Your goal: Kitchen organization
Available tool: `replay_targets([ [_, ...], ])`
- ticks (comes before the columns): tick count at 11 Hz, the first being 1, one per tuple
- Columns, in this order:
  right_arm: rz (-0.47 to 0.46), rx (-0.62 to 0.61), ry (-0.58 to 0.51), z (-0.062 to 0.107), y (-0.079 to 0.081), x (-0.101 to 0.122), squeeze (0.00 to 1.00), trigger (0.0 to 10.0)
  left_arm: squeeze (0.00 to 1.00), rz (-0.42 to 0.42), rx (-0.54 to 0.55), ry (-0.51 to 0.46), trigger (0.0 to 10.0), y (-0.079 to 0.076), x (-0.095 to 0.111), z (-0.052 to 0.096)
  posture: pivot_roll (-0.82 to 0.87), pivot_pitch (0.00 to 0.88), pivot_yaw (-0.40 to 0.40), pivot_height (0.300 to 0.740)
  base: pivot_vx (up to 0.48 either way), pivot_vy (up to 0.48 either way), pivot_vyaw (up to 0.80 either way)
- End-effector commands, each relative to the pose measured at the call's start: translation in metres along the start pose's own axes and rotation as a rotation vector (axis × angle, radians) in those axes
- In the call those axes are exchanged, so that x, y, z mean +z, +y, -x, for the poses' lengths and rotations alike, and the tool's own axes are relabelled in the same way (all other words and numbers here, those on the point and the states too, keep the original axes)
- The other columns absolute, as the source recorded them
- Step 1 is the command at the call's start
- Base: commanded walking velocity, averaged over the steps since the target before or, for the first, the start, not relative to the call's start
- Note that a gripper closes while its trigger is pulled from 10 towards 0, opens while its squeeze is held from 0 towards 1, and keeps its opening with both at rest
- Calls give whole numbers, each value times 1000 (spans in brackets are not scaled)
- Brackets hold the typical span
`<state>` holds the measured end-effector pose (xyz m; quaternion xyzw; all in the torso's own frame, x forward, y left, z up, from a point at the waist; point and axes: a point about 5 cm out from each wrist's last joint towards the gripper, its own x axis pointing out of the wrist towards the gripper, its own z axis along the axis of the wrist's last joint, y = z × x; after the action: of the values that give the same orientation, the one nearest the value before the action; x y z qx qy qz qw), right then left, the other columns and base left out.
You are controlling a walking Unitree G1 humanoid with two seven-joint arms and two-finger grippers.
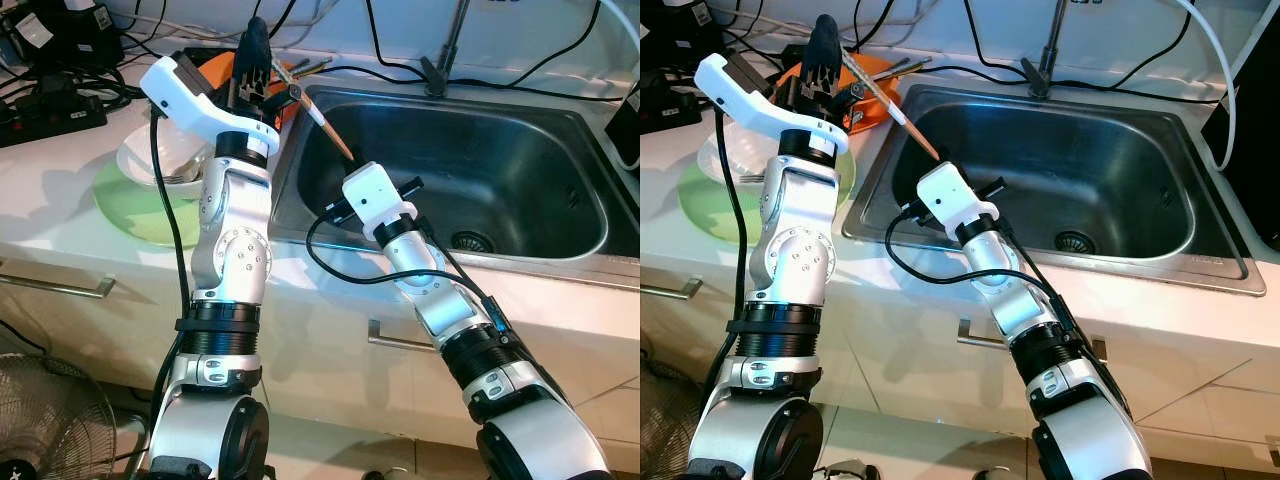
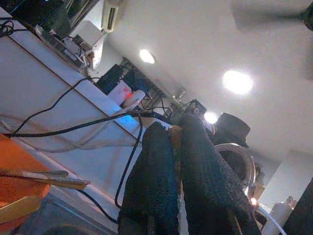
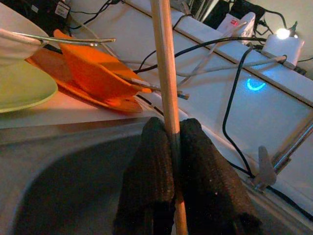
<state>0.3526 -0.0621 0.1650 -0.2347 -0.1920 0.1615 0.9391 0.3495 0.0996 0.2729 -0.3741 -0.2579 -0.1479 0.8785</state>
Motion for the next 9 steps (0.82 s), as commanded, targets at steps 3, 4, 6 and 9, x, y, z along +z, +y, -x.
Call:
replay_targets([
  [3,-22,-28,-4,-1,-5,1,0,0,1000,52,3,53,10000,-10,-19,6,41,42,-10,740,0,0,0],
  [4,-22,-32,-1,-1,-5,1,0,0,1000,55,1,55,10000,-10,-19,6,40,41,-9,740,0,0,0],
  [6,-24,-47,19,-1,-7,-2,0,0,1000,57,-11,58,10000,-12,-18,5,40,42,-8,740,0,0,0],
  [9,-3,-113,81,0,-28,-15,0,0,1000,19,-39,87,10000,-10,-12,12,40,43,0,740,0,0,0],
])
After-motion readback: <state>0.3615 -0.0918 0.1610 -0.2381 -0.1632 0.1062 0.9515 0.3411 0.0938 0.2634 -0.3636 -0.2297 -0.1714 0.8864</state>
